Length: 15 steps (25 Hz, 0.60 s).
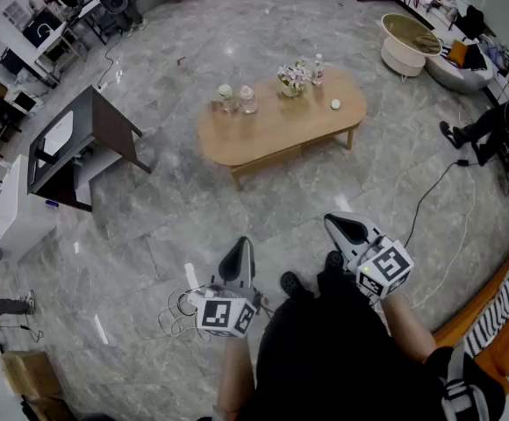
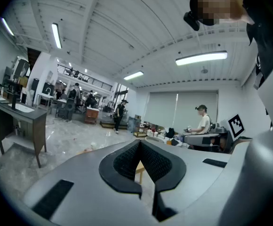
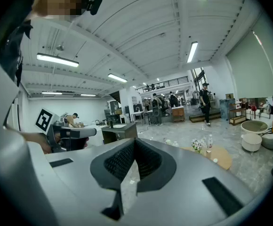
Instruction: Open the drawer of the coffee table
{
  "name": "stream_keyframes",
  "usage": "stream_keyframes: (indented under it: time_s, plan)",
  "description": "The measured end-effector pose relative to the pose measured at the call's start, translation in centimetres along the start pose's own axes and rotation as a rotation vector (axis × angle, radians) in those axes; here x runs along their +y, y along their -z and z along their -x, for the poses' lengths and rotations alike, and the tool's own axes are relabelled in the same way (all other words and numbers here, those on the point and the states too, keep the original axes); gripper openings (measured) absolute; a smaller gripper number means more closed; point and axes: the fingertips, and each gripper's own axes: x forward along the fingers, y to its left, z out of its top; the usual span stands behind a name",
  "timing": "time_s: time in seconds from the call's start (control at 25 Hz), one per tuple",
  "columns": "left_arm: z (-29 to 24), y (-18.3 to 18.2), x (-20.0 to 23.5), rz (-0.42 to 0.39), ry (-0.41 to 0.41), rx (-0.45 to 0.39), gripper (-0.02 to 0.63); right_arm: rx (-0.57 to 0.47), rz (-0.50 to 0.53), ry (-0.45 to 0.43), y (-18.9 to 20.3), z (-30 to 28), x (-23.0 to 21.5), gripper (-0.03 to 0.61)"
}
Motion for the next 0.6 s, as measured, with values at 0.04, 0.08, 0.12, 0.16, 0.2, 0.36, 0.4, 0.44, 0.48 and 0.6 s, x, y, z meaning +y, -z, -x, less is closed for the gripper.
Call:
stream_keyframes:
  time_s: [0.04, 0.08, 0.12, 0.16, 0.2, 0.36, 0.4, 0.44, 0.48, 0.6]
  plan:
    - [0.2, 0.1, 0.3, -0.003, -0.002, 0.006, 0.012, -0.001, 0.003, 0.004, -0.1, -0.1, 0.2, 0.011]
    - [0.3, 0.1, 0.5, -0.005, -0.004, 0.012, 0.012, -0.002, 0.007, 0.007, -0.1, -0.1, 0.4, 0.011]
    - [0.5, 0.2, 0.8, -0.007, -0.006, 0.015, 0.012, 0.0, 0.012, 0.008, -0.1, -0.2, 0.5, 0.011]
    - [0.7, 0.2, 1.0, -0.008, -0.01, 0.017, 0.012, 0.003, 0.017, 0.008, -0.1, -0.2, 0.7, 0.011]
    - [1.0, 0.2, 1.2, -0.009, -0.013, 0.017, 0.012, 0.009, 0.021, 0.007, 0.1, -0.2, 0.9, 0.011]
    - [1.5, 0.4, 1.4, -0.009, -0.019, 0.019, 0.012, 0.02, 0.032, 0.006, 0.3, 0.0, 1.4, 0.011]
    - [1.6, 0.5, 1.4, -0.006, -0.02, 0.02, 0.012, 0.02, 0.033, 0.006, 0.3, 0.0, 1.5, 0.011]
    - [1.7, 0.6, 1.3, -0.002, -0.02, 0.02, 0.012, 0.017, 0.031, 0.004, 0.3, 0.1, 1.5, 0.011]
    - [1.8, 0.7, 1.2, 0.001, -0.02, 0.02, 0.012, 0.011, 0.025, -0.001, 0.2, 0.1, 1.5, 0.011]
    - [2.1, 1.2, 0.8, 0.011, -0.021, 0.021, 0.012, -0.007, 0.011, 0.006, 0.0, 0.4, 1.4, 0.011]
